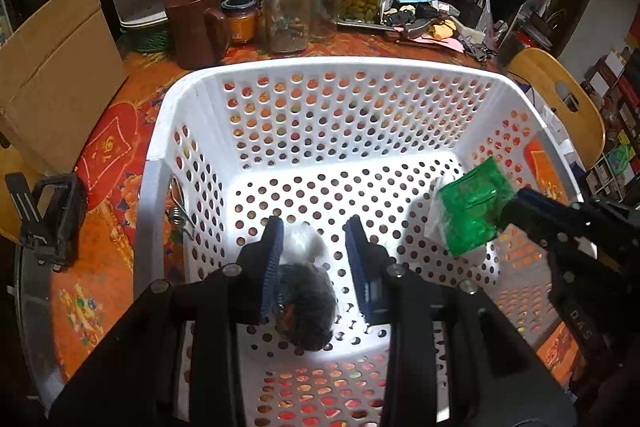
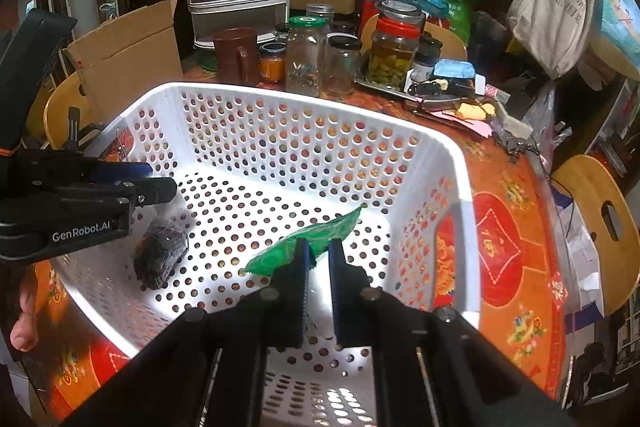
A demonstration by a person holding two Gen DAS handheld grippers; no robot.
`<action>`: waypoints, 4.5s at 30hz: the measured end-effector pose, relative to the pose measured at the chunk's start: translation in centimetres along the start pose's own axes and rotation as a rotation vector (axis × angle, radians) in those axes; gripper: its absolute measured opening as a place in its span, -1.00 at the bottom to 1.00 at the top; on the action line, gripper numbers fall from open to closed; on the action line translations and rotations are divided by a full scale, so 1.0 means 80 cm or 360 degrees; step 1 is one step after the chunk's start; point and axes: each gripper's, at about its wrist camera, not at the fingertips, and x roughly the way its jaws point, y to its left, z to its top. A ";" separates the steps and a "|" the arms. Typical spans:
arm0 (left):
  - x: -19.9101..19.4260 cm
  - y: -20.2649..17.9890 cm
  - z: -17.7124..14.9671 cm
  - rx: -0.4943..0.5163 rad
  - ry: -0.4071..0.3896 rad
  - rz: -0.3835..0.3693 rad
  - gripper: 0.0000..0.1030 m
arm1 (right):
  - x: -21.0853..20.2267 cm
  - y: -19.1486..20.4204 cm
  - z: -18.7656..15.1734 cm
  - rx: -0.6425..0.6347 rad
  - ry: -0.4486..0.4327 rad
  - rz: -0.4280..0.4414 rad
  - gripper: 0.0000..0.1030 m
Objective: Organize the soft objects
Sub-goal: 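Carry the white tissue and green packet into the basket while both tools release them, then withdraw both tools from the basket toward the white towel and plastic bag, then grasp the white rolled towel with the left tool while the right tool grasps the clear plastic bag, then carry the towel and plastic bag into the basket while both tools open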
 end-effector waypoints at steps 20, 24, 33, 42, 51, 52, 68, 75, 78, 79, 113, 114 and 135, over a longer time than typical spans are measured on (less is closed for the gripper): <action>-0.180 -0.027 -0.099 0.0214 -0.0459 -0.0001 0.96 | -0.128 -0.020 -0.055 0.0072 -0.0284 0.0087 0.62; -0.211 -0.021 -0.150 0.0209 -0.0473 0.0009 0.98 | -0.164 -0.018 -0.101 0.0057 -0.0337 0.0054 0.65; -0.209 0.005 -0.274 0.0088 -0.0470 -0.0028 1.00 | -0.191 0.001 -0.231 0.0177 -0.0368 0.0067 0.71; -0.118 -0.008 -0.316 0.0121 -0.0294 -0.0081 0.98 | -0.139 0.042 -0.302 0.0215 -0.0290 0.0163 0.55; -0.072 -0.016 -0.298 0.0141 -0.0223 -0.0091 0.64 | -0.105 0.064 -0.299 0.0141 -0.0197 0.0196 0.12; -0.068 -0.016 -0.296 0.0143 -0.0214 -0.0093 0.60 | -0.103 0.065 -0.298 0.0134 -0.0189 0.0189 0.10; -0.037 -0.038 -0.293 0.0293 -0.0158 -0.0082 -0.42 | -0.084 0.072 -0.291 0.0106 -0.0138 0.0124 0.03; -0.061 -0.029 -0.301 0.0282 -0.0272 -0.0030 -0.42 | -0.087 0.066 -0.293 0.0145 -0.0161 0.0151 0.01; -0.073 -0.027 -0.303 0.0277 -0.0315 -0.0028 -0.42 | -0.088 0.064 -0.293 0.0145 -0.0170 0.0154 0.01; -0.076 -0.026 -0.303 0.0271 -0.0320 -0.0033 -0.42 | -0.089 0.064 -0.292 0.0146 -0.0176 0.0156 0.01; -0.147 -0.011 -0.308 0.0165 -0.0459 -0.0065 -0.42 | -0.133 0.050 -0.271 0.0131 -0.0329 0.0159 0.01; -0.149 -0.011 -0.308 0.0164 -0.0462 -0.0064 -0.42 | -0.136 0.049 -0.270 0.0132 -0.0336 0.0158 0.01; -0.217 -0.032 -0.278 0.0181 -0.0585 -0.0017 -0.42 | -0.195 0.023 -0.220 0.0111 -0.0494 0.0163 0.01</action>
